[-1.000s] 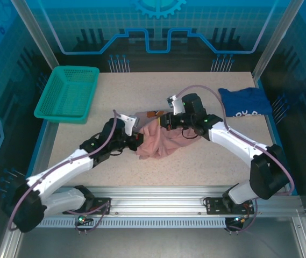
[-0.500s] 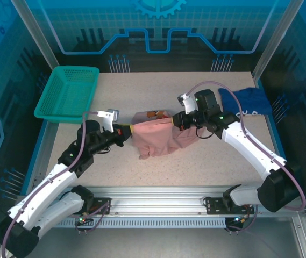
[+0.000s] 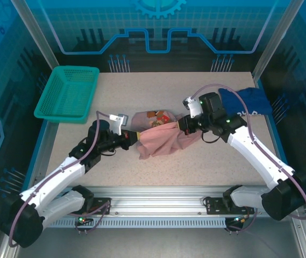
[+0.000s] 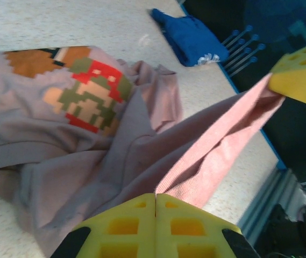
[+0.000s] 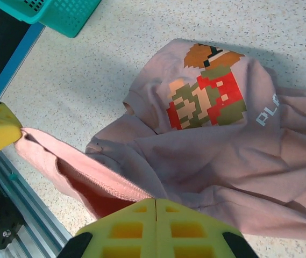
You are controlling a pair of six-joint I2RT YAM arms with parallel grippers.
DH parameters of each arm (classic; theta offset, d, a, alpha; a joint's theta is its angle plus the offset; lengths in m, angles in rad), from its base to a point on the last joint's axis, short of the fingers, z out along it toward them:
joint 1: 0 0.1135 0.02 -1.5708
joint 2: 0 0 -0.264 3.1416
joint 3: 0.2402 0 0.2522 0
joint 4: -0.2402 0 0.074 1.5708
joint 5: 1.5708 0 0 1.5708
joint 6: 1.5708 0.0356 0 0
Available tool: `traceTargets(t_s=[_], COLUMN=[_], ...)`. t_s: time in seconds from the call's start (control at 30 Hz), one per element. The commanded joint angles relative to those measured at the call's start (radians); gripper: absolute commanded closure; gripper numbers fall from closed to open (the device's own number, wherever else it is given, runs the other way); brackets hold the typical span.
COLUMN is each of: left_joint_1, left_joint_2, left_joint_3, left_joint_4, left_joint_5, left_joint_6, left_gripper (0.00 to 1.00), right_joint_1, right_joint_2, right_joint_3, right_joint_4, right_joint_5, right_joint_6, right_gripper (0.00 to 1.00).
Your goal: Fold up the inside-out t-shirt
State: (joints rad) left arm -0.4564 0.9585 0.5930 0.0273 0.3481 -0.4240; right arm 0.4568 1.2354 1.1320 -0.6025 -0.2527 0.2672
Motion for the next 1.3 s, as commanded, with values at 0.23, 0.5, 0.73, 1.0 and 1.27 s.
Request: traceTargets(t_s=[0.23, 0.5, 0.73, 1.0, 1.27], left_joint_1=[-0.277, -0.441, -0.417, 0.054, 0.209], left_joint_2=[0.026, 0.400, 0.402, 0.304, 0.585], left_joint_3=[-0.076, 0.044, 0.134, 0.080, 0.199], left_joint_4=[0.022, 0.052, -0.063, -0.087, -0.027], left_joint_5=[0.132, 0.133, 0.109, -0.227, -0.119], left_joint_6=[-0.007, 0.062, 0.137, -0.208, -0.250], left_gripper=[1.00, 1.00, 0.47, 0.28, 0.27], right_joint_1=[0.013, 0.017, 0.020, 0.017, 0.003], right_joint_2=[-0.211, -0.283, -0.273, 0.167, 0.586], right_joint_3=[-0.184, -0.496, -0.438, -0.150, 0.182], right_joint_4=[-0.276, -0.137, 0.006, 0.272, 0.300], right_joint_5=[0.163, 0.336, 0.350, 0.314, 0.174], right_joint_6=[0.126, 0.351, 0.272, 0.122, 0.074], right_gripper=[1.00, 0.89, 0.59, 0.41, 0.31])
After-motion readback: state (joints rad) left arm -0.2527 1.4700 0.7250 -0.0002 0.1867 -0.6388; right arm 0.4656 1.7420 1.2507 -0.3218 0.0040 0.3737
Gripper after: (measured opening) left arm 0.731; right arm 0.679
